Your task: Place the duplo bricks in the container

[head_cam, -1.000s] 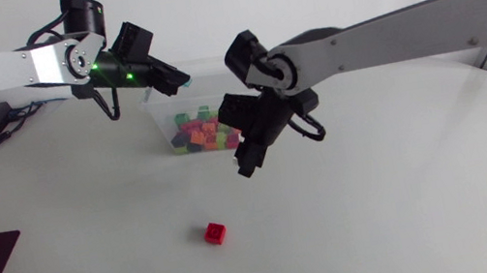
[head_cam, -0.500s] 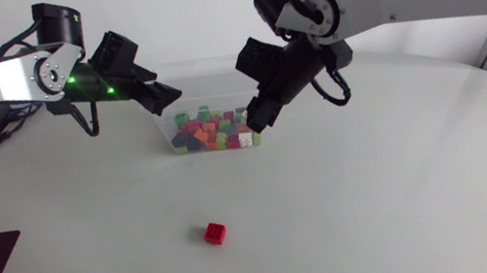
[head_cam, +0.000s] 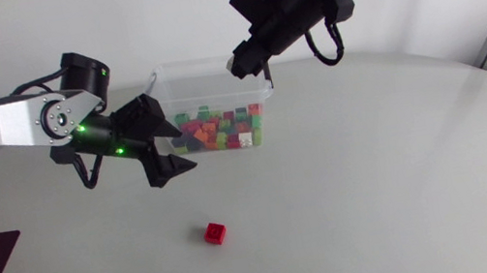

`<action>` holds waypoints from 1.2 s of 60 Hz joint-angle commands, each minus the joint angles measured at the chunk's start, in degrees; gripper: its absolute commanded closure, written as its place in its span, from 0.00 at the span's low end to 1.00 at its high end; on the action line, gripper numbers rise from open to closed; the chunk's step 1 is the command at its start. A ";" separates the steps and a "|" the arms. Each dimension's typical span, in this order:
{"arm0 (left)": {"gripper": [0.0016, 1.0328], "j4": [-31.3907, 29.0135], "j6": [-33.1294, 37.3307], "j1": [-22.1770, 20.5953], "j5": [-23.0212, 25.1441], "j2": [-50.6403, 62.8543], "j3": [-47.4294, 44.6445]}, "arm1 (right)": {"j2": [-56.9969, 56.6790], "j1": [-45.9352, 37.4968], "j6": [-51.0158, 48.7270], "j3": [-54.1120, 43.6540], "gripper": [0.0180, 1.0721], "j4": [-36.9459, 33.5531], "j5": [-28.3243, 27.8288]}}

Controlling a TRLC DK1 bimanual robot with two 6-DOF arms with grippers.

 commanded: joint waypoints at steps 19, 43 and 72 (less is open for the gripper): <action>0.05 -3.34 12.05 -4.88 -2.30 -0.02 -6.33 | 7.67 -1.12 5.24 5.73 0.74 4.48 -0.52; 0.05 -8.09 16.79 -7.86 -3.88 2.88 -7.30 | 13.56 -1.65 7.52 9.78 0.74 7.47 -0.52; 0.06 -16.18 22.24 -12.17 -5.90 7.63 -5.10 | 16.64 -1.39 9.28 12.41 0.04 10.20 1.59</action>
